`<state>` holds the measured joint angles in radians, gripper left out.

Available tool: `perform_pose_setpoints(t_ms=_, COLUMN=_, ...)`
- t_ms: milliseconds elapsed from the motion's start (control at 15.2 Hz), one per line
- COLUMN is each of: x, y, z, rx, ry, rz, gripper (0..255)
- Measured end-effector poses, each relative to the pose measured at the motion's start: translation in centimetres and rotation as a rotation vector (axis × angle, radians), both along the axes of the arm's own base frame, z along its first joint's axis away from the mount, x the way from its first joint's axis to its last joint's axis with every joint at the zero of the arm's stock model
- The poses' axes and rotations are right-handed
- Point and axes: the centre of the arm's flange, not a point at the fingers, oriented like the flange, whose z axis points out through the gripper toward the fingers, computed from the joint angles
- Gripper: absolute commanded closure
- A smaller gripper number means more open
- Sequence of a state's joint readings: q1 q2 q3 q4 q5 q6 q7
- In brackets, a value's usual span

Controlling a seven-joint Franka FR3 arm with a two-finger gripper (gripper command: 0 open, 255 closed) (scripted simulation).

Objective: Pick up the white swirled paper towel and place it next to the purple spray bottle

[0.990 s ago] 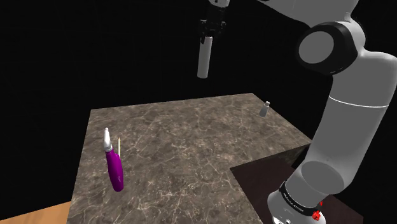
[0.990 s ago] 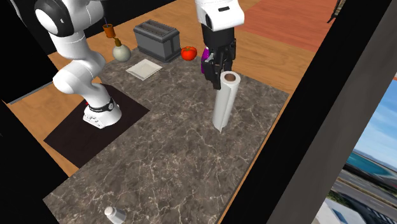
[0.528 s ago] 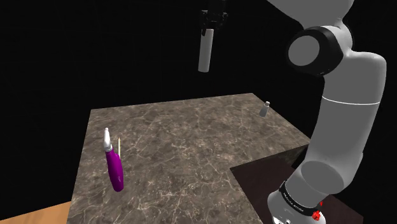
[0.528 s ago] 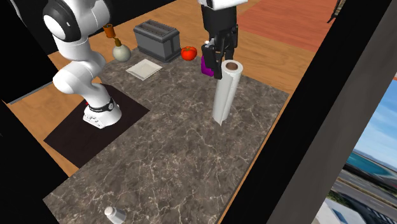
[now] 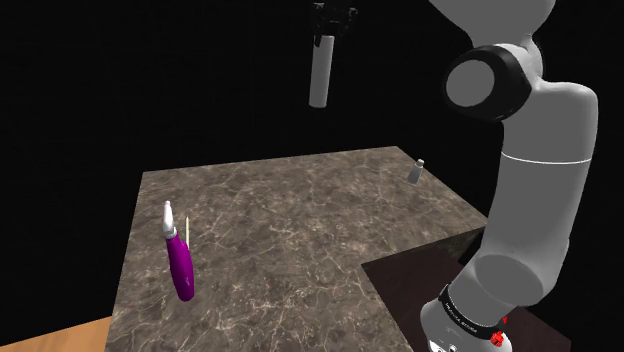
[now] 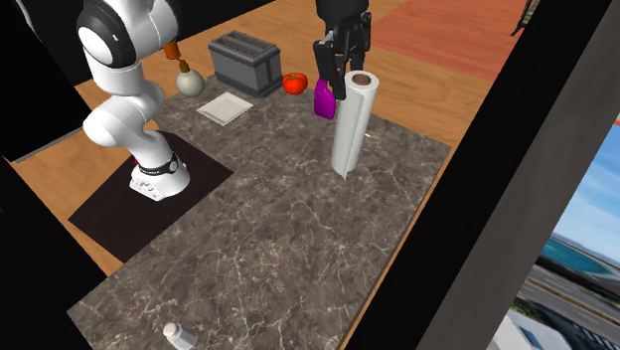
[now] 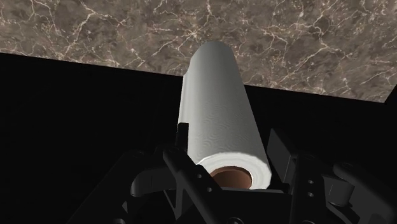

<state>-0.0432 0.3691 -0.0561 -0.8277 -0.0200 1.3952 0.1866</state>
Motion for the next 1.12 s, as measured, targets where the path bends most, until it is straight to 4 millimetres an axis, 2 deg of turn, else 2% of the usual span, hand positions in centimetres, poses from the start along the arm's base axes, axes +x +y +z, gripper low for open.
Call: perform_pose_setpoints(t_ms=1122, x=-8.7, y=20.4, z=0.3, rx=0.000, ry=0.000, rz=0.001, gripper=255)
